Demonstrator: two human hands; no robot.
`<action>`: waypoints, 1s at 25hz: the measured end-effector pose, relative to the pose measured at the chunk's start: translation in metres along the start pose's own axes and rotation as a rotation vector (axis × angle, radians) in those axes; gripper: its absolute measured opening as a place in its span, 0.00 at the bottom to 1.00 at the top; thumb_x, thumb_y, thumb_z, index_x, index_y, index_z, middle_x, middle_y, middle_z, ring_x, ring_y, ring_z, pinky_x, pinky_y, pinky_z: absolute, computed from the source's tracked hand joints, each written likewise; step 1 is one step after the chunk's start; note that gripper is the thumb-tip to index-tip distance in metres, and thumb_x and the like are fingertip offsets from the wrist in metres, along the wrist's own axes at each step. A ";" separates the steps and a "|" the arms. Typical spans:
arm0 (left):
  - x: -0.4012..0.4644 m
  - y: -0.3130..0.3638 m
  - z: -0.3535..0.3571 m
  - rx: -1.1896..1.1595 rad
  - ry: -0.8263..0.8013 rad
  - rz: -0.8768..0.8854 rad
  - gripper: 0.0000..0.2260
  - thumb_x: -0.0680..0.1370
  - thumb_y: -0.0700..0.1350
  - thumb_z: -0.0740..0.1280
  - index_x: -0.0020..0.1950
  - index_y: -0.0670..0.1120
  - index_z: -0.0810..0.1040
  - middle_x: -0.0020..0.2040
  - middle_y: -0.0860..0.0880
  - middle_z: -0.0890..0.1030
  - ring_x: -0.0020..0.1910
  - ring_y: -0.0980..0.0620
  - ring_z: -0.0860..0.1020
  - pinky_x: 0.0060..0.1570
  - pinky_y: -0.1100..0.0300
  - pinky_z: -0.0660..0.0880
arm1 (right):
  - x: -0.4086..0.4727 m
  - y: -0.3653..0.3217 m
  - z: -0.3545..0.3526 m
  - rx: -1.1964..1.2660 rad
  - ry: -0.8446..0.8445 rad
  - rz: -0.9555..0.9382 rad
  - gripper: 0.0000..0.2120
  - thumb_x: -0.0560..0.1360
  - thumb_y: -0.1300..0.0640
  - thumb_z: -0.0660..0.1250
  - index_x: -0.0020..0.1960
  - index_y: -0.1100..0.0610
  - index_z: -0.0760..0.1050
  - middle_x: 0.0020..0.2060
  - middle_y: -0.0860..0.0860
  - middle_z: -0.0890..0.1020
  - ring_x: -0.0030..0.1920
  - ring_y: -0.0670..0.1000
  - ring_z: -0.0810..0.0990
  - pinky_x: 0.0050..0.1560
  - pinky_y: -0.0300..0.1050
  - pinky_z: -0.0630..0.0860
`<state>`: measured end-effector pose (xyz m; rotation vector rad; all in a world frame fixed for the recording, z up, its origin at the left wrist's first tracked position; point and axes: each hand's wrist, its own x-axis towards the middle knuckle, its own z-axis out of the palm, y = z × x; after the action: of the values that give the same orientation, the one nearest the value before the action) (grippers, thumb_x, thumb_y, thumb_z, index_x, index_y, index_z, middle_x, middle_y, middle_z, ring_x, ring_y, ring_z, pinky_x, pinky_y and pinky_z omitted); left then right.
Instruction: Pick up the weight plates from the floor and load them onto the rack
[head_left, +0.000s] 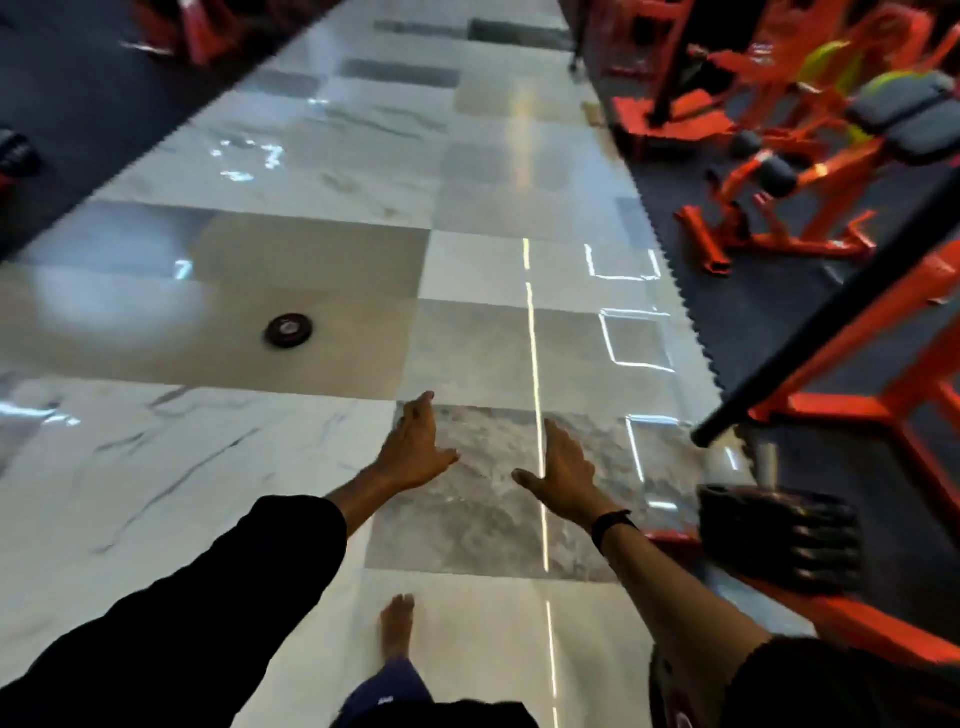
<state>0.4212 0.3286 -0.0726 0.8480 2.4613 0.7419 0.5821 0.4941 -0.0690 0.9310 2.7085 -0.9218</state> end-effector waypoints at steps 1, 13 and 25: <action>-0.004 -0.015 -0.014 -0.041 0.029 -0.052 0.44 0.74 0.51 0.73 0.79 0.43 0.49 0.78 0.40 0.56 0.75 0.40 0.62 0.71 0.47 0.64 | 0.009 -0.019 0.007 -0.011 -0.023 -0.045 0.44 0.76 0.42 0.66 0.80 0.57 0.43 0.79 0.58 0.52 0.78 0.59 0.50 0.74 0.63 0.54; 0.005 -0.220 -0.147 -0.284 0.076 -0.363 0.29 0.74 0.52 0.73 0.69 0.45 0.67 0.67 0.41 0.73 0.64 0.42 0.74 0.63 0.51 0.72 | 0.136 -0.241 0.092 0.142 -0.176 -0.236 0.41 0.77 0.52 0.69 0.78 0.61 0.48 0.77 0.59 0.56 0.77 0.57 0.57 0.73 0.48 0.58; 0.081 -0.323 -0.247 -0.458 0.223 -0.488 0.29 0.73 0.51 0.73 0.70 0.46 0.67 0.69 0.41 0.72 0.66 0.44 0.73 0.65 0.50 0.71 | 0.270 -0.387 0.161 0.120 -0.305 -0.251 0.39 0.76 0.48 0.69 0.77 0.57 0.50 0.74 0.61 0.62 0.69 0.62 0.68 0.67 0.54 0.67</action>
<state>0.0897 0.0809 -0.0977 -0.0079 2.3838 1.1838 0.1248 0.2968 -0.0851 0.4266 2.5625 -1.1745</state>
